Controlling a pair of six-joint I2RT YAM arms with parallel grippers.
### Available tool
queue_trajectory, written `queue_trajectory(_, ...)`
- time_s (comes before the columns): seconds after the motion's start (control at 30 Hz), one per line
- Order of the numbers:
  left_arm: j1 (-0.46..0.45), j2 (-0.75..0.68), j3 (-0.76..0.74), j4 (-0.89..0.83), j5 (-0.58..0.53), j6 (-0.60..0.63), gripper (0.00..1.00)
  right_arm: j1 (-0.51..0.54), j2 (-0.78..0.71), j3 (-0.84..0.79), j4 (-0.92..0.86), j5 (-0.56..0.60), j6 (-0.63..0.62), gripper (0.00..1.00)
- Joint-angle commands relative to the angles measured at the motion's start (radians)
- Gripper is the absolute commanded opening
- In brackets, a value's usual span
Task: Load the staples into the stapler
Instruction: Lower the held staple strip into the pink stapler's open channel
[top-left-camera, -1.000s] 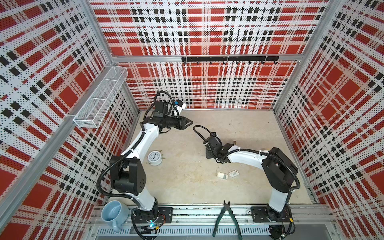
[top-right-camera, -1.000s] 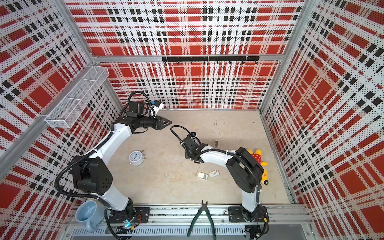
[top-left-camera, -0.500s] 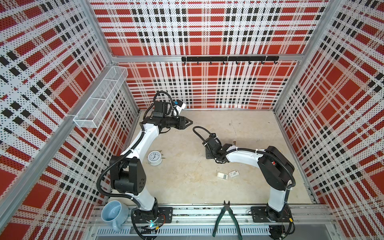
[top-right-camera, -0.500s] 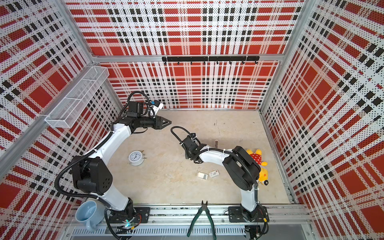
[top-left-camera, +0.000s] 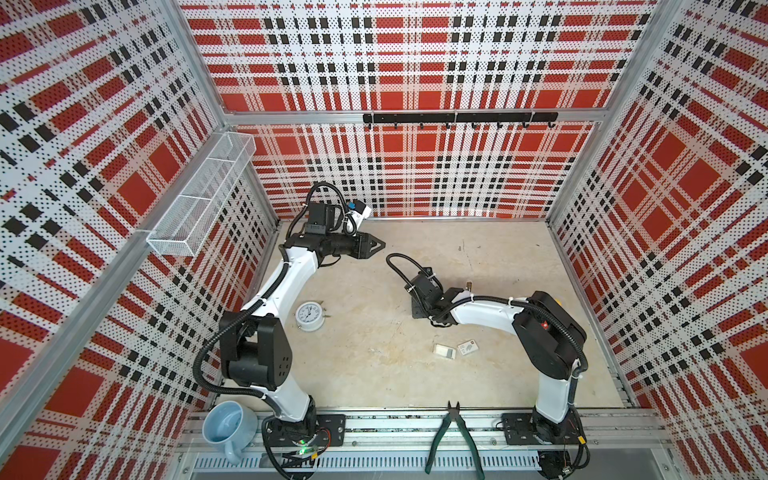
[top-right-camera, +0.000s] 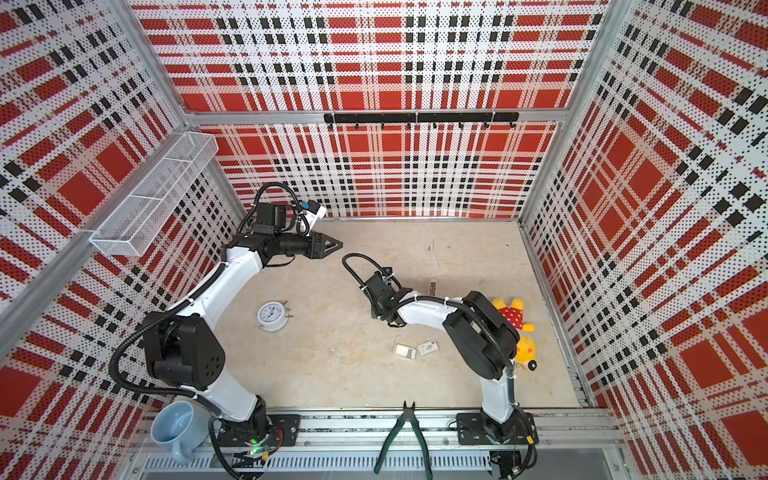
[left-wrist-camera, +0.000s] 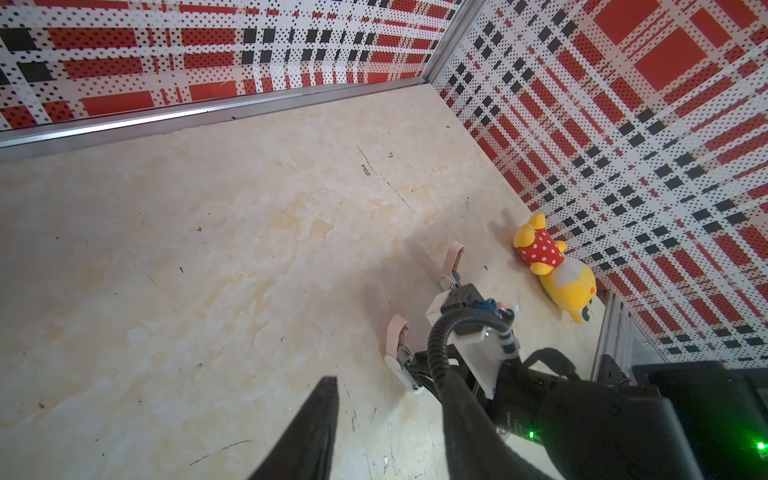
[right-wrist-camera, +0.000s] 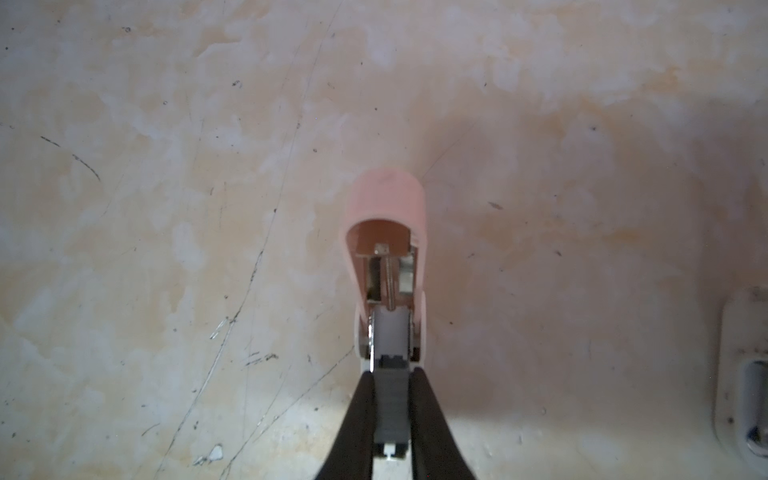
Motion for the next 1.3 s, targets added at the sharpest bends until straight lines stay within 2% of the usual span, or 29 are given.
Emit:
queue_trajectory(0.0, 0.012, 0.003, 0.005, 0.002, 0.015, -0.006, 0.45, -0.004, 0.017, 0.018, 0.031, 0.012, 0.014, 0.17)
queue_trajectory(1.27, 0.015, 0.009, -0.003, 0.006, 0.021, -0.007, 0.45, -0.009, 0.021, 0.001, 0.039, 0.004, 0.026, 0.17)
